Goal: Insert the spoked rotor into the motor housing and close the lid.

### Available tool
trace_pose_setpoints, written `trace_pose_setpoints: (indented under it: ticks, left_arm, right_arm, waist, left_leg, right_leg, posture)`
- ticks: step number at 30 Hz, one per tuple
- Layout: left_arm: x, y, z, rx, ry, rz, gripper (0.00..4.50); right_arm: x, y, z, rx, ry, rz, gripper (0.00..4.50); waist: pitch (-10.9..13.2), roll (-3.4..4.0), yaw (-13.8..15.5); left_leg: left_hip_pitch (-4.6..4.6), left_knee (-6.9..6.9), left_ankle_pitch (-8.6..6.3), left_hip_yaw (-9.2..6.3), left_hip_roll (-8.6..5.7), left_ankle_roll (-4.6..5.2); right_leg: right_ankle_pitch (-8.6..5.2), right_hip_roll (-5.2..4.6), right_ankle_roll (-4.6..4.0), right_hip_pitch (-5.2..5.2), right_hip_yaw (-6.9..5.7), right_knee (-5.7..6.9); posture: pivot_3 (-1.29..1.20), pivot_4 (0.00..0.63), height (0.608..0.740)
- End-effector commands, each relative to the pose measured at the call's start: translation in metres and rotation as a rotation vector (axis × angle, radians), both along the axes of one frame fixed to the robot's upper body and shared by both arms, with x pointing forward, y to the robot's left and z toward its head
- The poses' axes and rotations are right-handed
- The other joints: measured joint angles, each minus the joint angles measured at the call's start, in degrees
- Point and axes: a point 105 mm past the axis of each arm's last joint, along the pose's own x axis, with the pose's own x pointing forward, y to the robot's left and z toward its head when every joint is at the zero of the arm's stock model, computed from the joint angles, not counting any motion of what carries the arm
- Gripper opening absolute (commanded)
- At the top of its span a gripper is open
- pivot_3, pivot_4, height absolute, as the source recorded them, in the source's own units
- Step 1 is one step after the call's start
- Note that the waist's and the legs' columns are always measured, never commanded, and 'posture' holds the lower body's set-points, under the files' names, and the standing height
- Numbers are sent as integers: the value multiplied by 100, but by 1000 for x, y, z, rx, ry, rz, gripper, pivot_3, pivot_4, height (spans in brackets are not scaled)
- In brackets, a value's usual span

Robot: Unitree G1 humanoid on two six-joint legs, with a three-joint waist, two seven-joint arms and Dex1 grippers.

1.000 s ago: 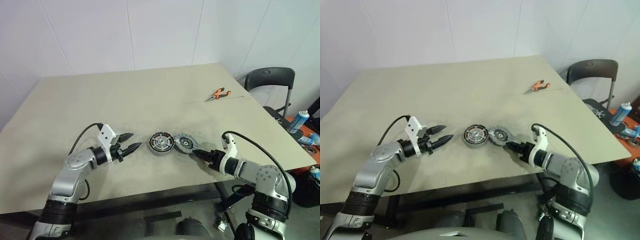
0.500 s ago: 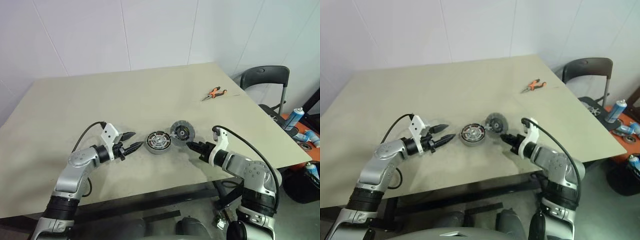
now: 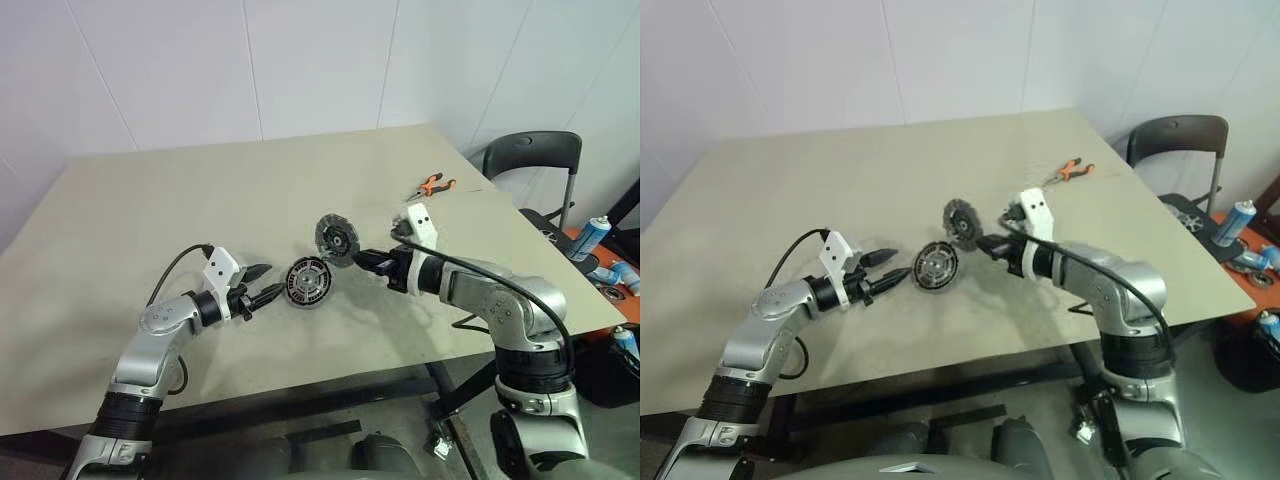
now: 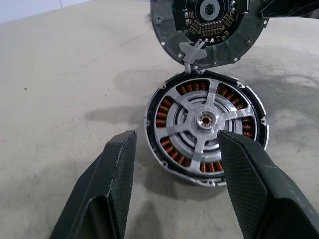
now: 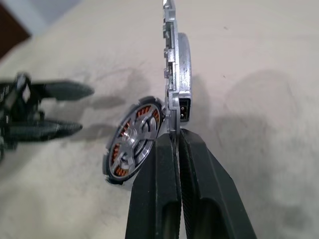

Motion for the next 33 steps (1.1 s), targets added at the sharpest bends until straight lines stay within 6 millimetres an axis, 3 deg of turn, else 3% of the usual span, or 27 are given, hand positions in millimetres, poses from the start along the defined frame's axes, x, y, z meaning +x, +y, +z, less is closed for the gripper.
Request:
trace_pose_setpoints:
  ticks: [1,5,11,16,20,26,33]
  left_arm:
    - [2,-2,11,-2,-57,-5,2754]
    - [1,-2,12,-3,-57,-2,2754]
    - [0,2,11,0,-53,12,2754]
    - [-2,4,9,3,-49,18,2754]
    - [-2,5,9,2,-49,21,2754]
    - [1,2,10,-4,-52,18,2754]
    - [2,3,10,-1,-53,17,2754]
  right_arm:
    - [-3,20,1,-108,-109,166,44]
    - [7,17,-17,-278,-215,224,44]
    - [22,20,-17,-423,-433,274,44]
    - [14,35,-5,-508,-652,400,44]
    - [6,37,1,-535,-732,466,44]
    - [1,19,-15,-608,-639,542,1685]
    - [-3,6,-19,-575,-522,546,1685]
  waist:
    - [0,-1,-5]
    - [1,-4,-3]
    - [2,-9,-1]
    - [2,-10,2]
    - [4,-12,25]
    - [5,-15,123]
    - [5,-15,152]
  left_leg:
    - [0,0,0,0,0,0]
    - [0,0,1,-1,0,1]
    - [2,3,2,-1,0,3]
    - [2,13,0,-1,0,0]
    - [1,12,0,-3,0,0]
    - [1,16,-1,-3,0,-1]
    - [1,21,-2,-3,0,-2]
  right_leg:
    - [0,0,0,0,0,0]
    - [0,0,0,0,-3,0]
    - [0,1,0,1,-3,6]
    - [1,0,0,4,-3,10]
    - [1,0,0,3,-3,10]
    - [1,-1,-1,4,-3,9]
    - [1,-3,-3,5,-3,10]
  posture:
    - [0,0,740]
    - [0,0,740]
    - [0,0,740]
    - [0,0,740]
    - [0,0,740]
    - [0,0,740]
    - [0,0,740]
